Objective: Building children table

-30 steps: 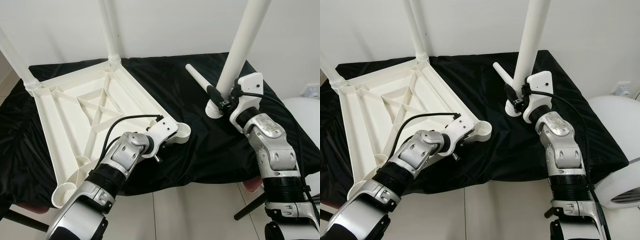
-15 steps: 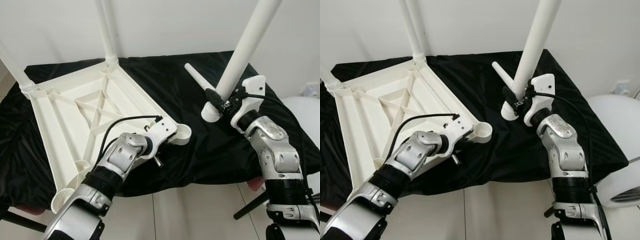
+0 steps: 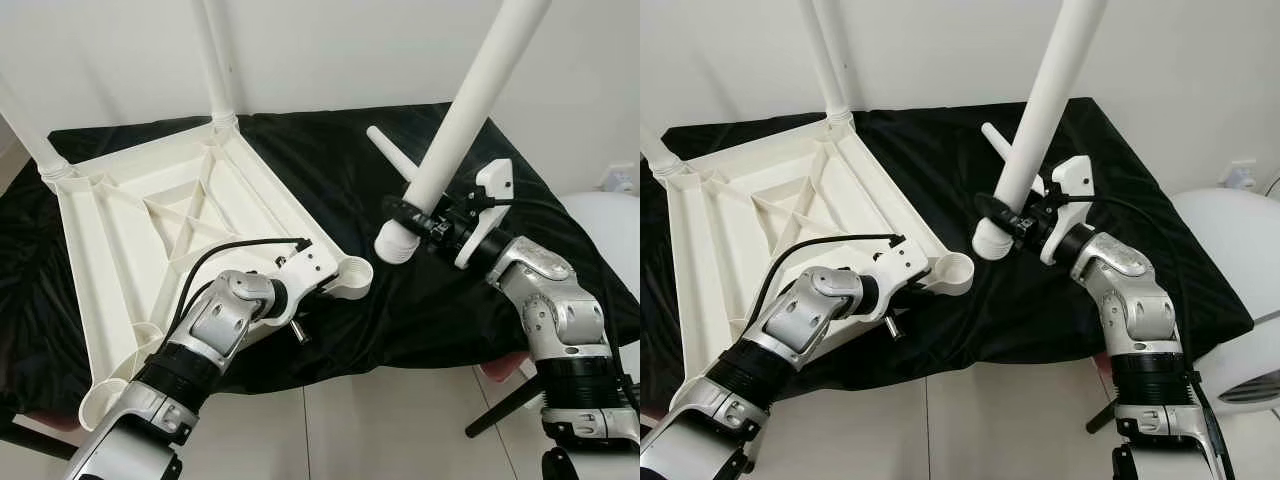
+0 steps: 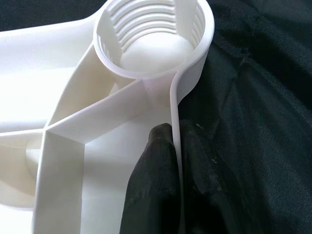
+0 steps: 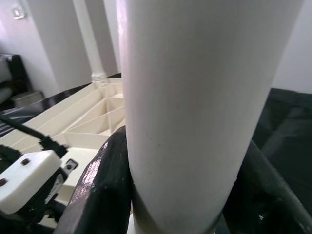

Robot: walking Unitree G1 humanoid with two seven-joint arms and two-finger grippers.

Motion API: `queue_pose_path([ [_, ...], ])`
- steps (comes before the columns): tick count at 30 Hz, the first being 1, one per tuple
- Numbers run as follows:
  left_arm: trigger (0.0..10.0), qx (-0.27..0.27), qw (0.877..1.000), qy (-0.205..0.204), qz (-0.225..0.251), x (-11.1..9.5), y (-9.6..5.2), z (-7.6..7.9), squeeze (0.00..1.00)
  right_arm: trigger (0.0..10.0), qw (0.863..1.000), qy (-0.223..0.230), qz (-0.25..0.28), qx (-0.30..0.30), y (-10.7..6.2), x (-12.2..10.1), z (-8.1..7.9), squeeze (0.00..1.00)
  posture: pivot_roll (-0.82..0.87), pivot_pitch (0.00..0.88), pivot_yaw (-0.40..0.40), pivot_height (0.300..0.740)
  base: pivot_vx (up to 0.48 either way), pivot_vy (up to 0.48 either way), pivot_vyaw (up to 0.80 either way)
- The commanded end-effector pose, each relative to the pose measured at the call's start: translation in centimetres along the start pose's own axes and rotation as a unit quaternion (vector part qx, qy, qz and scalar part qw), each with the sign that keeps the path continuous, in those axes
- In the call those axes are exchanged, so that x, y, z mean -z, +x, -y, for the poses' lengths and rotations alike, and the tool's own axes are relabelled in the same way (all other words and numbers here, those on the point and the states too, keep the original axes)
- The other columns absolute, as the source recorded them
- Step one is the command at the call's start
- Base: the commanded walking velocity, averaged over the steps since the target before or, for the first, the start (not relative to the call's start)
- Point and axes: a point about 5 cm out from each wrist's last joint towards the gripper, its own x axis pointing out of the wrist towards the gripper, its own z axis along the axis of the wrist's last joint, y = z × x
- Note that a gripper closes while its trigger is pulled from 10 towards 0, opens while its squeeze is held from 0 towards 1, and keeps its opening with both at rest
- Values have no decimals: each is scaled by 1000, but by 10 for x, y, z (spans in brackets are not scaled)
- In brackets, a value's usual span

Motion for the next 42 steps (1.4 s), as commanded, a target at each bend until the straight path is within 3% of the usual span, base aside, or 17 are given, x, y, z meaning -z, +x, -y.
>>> queue_pose_path([
  [1,10000,-12,1000,25,-1,-4,-4,-2,0,10000,1000,13,-7,-17,2,6,-4,0,-91,108,32,740,0,0,0],
  [15,10000,0,1000,29,12,-12,-4,10,0,10000,997,48,-26,-53,24,35,-11,0,-70,111,22,740,0,0,0],
  [24,10000,2,999,30,12,-12,-5,11,0,10000,997,59,-18,-47,29,36,-8,0,-66,110,21,740,0,0,0],
  [42,10000,3,999,35,12,-14,-6,15,0,10000,994,-2,-60,-90,39,40,-10,0,-67,108,20,740,0,0,0],
])
